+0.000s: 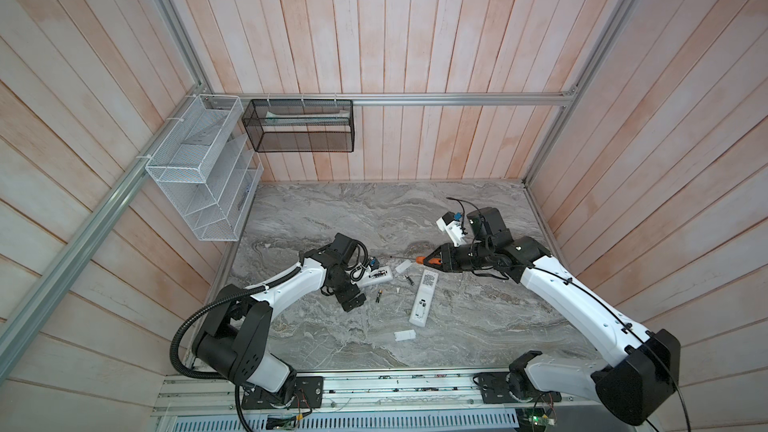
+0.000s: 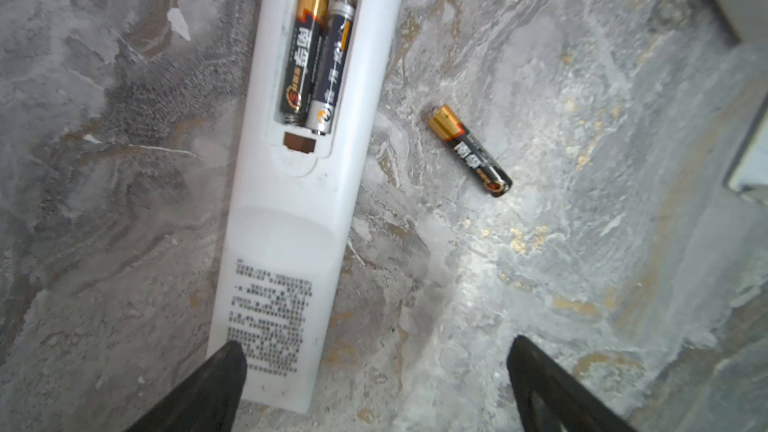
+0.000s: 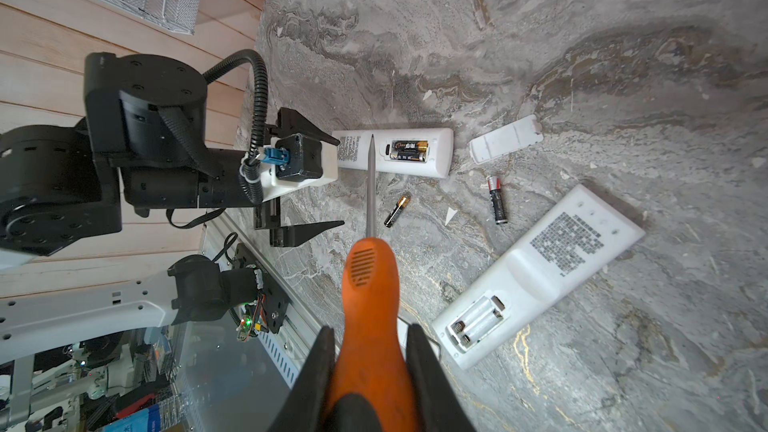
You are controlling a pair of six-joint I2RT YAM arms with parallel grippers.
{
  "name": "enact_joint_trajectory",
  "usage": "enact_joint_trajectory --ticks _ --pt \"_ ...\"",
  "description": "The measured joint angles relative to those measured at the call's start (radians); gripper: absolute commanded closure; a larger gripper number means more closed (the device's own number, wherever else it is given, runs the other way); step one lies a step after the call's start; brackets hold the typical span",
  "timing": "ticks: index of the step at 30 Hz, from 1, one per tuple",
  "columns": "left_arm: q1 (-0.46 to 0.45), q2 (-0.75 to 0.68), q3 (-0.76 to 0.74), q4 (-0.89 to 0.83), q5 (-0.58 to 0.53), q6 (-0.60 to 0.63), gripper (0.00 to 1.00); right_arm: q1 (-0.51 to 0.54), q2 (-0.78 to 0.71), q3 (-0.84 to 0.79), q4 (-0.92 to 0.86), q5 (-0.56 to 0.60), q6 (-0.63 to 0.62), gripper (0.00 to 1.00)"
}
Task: Unload the batteries from the remote control
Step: 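Grasp the button remote's end with the left gripper while the right holds the screwdriver, then move the screwdriver tip toward the remote's battery compartment with the right gripper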
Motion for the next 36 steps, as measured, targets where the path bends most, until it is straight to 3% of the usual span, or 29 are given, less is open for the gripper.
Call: enact_joint_trajectory --ticks 12,18,36 --pt "0.078 0.102 0.021 0.045 0.027 0.044 0.02 0.000 -0.022 -0.052 0.059 -0.010 0.052 1.00" --pt "0.084 0.126 0.027 0.055 0.024 0.058 0.09 0.000 -0.020 -0.052 0.083 -0.010 0.073 1.00" --pt "0.036 0.142 0.030 0.131 -0.013 0.088 0.66 0.007 0.040 0.005 0.034 -0.009 0.056 1.00"
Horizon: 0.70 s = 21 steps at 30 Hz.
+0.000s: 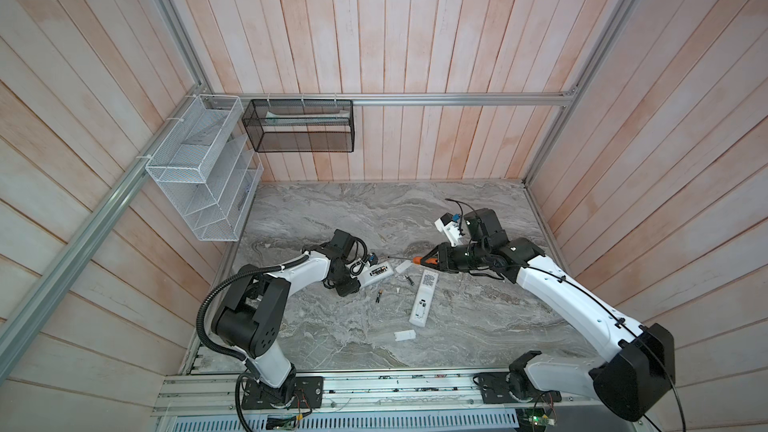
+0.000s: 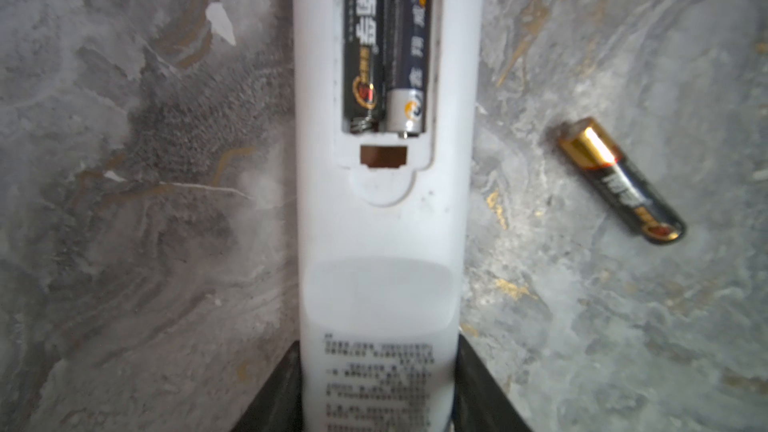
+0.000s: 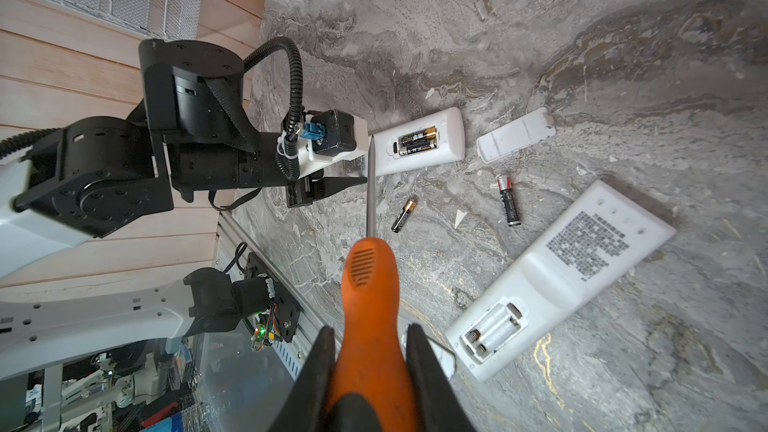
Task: Unload the batteries from the remote control
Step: 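Move the screwdriver tip toward the remote's battery compartment with the right gripper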
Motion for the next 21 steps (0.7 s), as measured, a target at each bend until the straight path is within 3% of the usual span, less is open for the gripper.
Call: enact_joint_trajectory --ticks 6,21 --pt "-0.051 -0.009 -0.007 0.033 -0.050 0.010 0.76 0.004 0.043 0.072 -0.081 0.023 -0.052 1.00" --pt "-0.140 -0.077 -0.085 0.133 -0.241 0.051 0.82 0.036 0.113 0.110 -0.200 0.112 -0.145 1.00"
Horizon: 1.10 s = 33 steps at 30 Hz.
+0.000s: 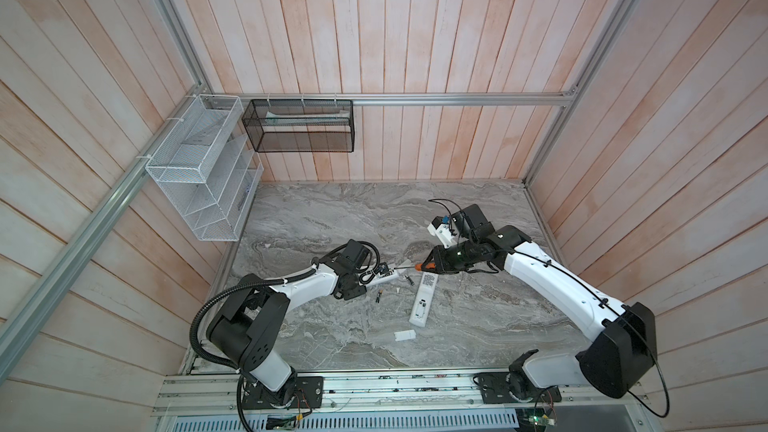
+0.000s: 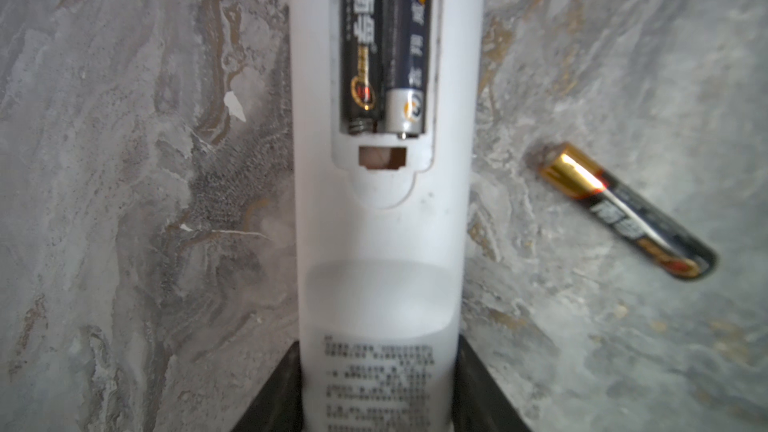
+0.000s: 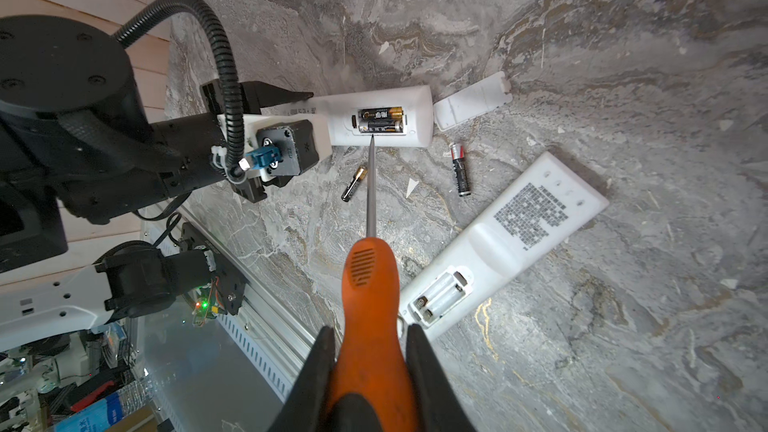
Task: Unload the batteries from the remote control
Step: 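Move the screwdriver tip toward the remote's battery compartment with the right gripper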
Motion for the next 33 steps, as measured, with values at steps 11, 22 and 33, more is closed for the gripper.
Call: enact_joint_trajectory --ticks 11,22,33 --pt "-0.034 -0.022 -0.017 0.007 -0.026 0.021 0.84 0.011 0.032 0.000 0.010 0.040 -0.020 1.00" --pt "-0.052 -0.026 -0.021 0.007 -0.027 0.028 0.85 0.018 0.067 -0.015 0.032 0.072 -0.048 1.00" --pt "-0.058 -0.026 -0.022 0.007 -0.027 0.028 0.85 0.026 0.074 -0.020 0.040 0.080 -0.059 1.00"
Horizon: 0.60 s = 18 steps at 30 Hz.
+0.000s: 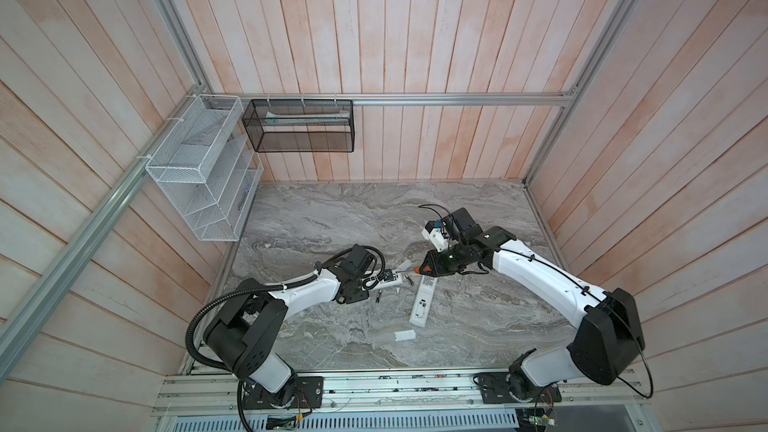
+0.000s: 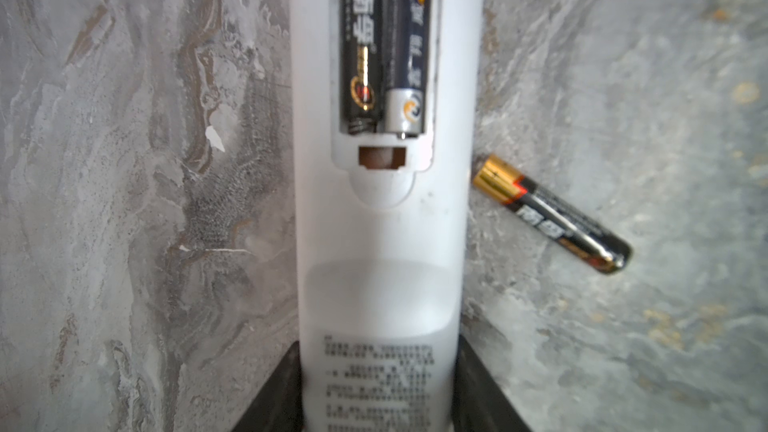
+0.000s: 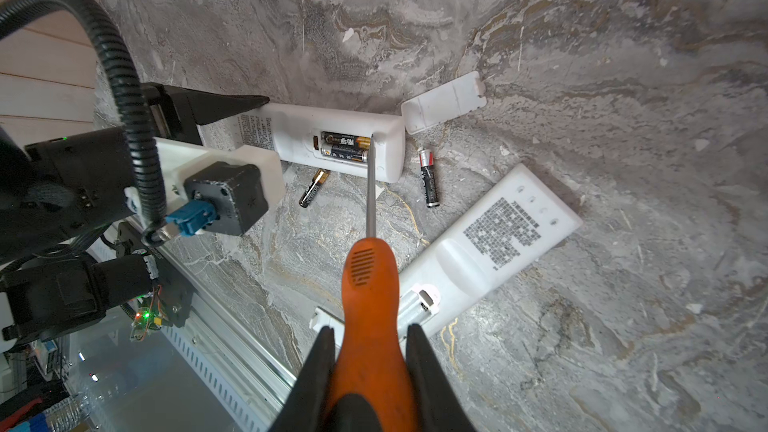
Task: Unload the batteries from the remote control
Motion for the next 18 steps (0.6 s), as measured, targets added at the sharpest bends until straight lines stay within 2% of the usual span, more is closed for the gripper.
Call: enact_joint_trajectory --ticks 18 --pt "-0.003 0.000 -0.001 0.001 0.000 0.000 0.86 0.009 0.002 -0.008 0.004 -0.004 0.000 1.00"
